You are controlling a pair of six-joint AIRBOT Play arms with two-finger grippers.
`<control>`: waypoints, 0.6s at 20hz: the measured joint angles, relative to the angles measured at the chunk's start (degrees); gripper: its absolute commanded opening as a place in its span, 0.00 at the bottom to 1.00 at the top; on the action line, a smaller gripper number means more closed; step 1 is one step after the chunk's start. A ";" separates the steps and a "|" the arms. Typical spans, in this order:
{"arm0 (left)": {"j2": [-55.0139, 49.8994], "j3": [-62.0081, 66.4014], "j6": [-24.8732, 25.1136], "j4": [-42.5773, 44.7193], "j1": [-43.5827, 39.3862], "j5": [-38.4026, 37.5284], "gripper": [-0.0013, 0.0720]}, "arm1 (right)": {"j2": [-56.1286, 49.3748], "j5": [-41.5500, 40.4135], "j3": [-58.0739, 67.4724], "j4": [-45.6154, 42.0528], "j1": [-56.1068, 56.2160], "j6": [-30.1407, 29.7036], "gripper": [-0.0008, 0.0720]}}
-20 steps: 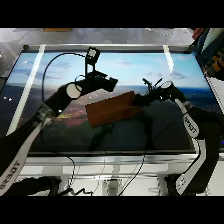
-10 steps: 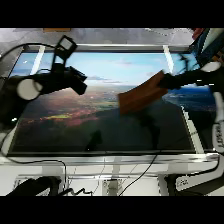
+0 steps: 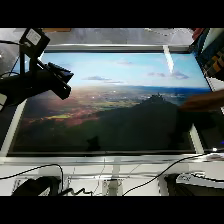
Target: Fold the clothes and pants, and hang the long-sleeved shirts on hangers.
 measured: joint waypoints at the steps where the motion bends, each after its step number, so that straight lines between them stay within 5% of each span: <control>1: 0.15 0.00 0.00 0.07 0.02 0.00 0.17 | 0.22 1.03 0.00 -2.69 -2.71 2.21 0.03; 6: 0.44 0.00 0.00 0.09 0.02 -0.20 0.17 | 0.68 8.00 -0.17 -18.25 -9.29 8.17 0.03; 7: 0.46 0.00 0.00 0.09 0.02 -0.20 0.17 | 0.68 9.09 -0.33 -20.06 -9.73 8.70 0.12; 10: 0.48 0.00 0.00 0.09 0.02 -0.22 0.17 | 0.72 11.80 -0.96 -23.52 -10.54 9.55 0.81; 12: 0.48 0.00 0.00 0.09 0.02 -0.22 0.17 | 0.72 13.31 -1.29 -24.57 -10.73 9.86 0.90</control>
